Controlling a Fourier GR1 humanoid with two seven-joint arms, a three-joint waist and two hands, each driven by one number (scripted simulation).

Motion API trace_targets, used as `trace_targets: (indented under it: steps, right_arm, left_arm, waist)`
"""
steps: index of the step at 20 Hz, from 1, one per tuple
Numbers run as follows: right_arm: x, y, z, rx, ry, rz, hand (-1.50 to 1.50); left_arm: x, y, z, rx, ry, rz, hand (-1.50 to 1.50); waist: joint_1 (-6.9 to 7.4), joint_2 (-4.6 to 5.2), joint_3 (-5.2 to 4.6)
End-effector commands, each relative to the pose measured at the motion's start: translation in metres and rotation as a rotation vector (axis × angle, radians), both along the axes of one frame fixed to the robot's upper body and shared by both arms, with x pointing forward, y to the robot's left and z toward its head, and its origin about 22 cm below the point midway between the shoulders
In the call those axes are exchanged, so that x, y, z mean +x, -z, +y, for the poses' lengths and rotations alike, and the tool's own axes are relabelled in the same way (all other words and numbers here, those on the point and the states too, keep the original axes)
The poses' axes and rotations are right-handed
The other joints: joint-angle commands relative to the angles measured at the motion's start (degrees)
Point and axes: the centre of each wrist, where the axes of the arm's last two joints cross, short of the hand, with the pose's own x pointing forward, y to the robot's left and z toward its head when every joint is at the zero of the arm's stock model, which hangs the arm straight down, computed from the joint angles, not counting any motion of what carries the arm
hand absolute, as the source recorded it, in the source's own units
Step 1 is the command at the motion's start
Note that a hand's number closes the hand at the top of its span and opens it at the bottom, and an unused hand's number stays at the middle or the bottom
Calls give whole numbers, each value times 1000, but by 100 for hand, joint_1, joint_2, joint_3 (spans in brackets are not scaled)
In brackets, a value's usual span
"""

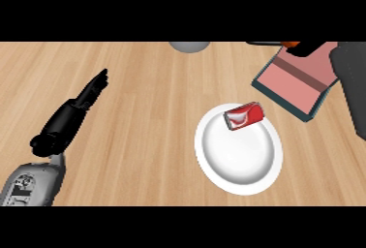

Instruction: Pick the squash from the plate and place it in the cardboard box

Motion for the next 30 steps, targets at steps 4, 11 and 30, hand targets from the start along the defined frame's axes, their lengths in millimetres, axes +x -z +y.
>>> trace_targets:
  steps: [4,11,30]
  right_arm:
    - [-2,16,-65,-10,-37,223,150]
    - [-8,51,-82,8,-155,421,-150]
    - [-28,23,-148,1069,-35,-244,-150]
  left_arm:
    - [3,-7,-10,-7,21,9,0]
    - [23,-12,-6,-1,0,-26,0]
    - [7,-7,1,14,14,-32,0]
  waist:
    - [92,32,7]
    - [-2,46,8]
    - [149,67,18]
